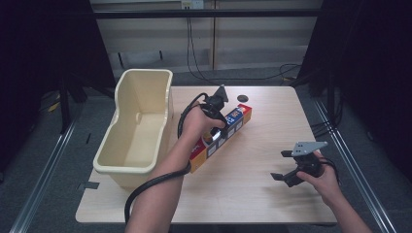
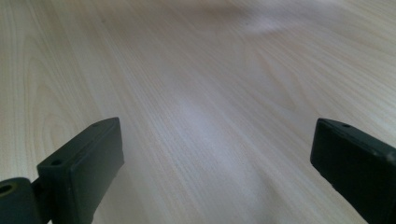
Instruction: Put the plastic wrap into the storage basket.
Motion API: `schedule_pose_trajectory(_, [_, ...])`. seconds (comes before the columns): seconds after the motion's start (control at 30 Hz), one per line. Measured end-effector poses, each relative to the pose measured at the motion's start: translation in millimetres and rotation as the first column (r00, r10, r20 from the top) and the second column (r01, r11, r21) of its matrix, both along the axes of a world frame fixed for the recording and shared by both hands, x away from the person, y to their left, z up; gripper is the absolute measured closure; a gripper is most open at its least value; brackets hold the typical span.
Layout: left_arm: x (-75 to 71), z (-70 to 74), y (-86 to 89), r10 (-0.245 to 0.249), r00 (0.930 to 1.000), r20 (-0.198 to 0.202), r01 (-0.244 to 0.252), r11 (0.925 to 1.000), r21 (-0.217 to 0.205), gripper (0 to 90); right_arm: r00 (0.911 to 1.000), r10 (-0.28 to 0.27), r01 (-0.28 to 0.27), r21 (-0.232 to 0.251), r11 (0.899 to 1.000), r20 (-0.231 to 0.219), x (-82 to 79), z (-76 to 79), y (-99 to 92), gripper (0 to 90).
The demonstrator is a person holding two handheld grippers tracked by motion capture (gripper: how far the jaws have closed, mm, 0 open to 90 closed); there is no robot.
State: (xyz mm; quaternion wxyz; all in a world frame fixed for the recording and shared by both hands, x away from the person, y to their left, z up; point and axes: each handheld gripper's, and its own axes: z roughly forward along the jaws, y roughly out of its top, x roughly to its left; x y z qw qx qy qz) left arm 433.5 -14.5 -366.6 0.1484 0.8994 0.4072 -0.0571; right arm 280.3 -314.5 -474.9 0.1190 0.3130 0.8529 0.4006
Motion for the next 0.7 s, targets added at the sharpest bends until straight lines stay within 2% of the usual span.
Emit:
schedule_pose_trajectory(0.03, [0.0, 0.0, 0.0, 0.000, 1.0000, 0.000, 0.000, 1.0000, 0.000, 41.2, 1.0000, 0.000, 0.000, 0.000, 1.000, 0.000, 0.0, 0.0, 0.0, 2.6])
schedule_pose_trajectory(0.17, [-2.5, 16.0, 7.7, 0.008, 0.9999, -0.009, -0.008, 0.9998, -0.015, 41.2, 1.0000, -0.002, 0.002, -0.001, 1.000, 0.002, 0.0, -0.1, 0.1, 2.6])
schedule_pose_trajectory(0.4, [-5.8, 33.4, 16.6, 0.027, 0.9996, -0.009, -0.027, 0.9996, 0.002, 41.2, 1.0000, 0.001, -0.001, -0.007, 1.000, 0.002, -0.6, -0.5, 2.2, 2.6])
schedule_pose_trajectory(0.7, [-9.3, 55.6, 29.9, 0.054, 0.9984, -0.018, -0.054, 0.9985, -0.011, 41.2, 1.0000, 0.005, -0.005, -0.005, 1.000, -0.007, -0.5, -0.8, 3.7, 2.5])
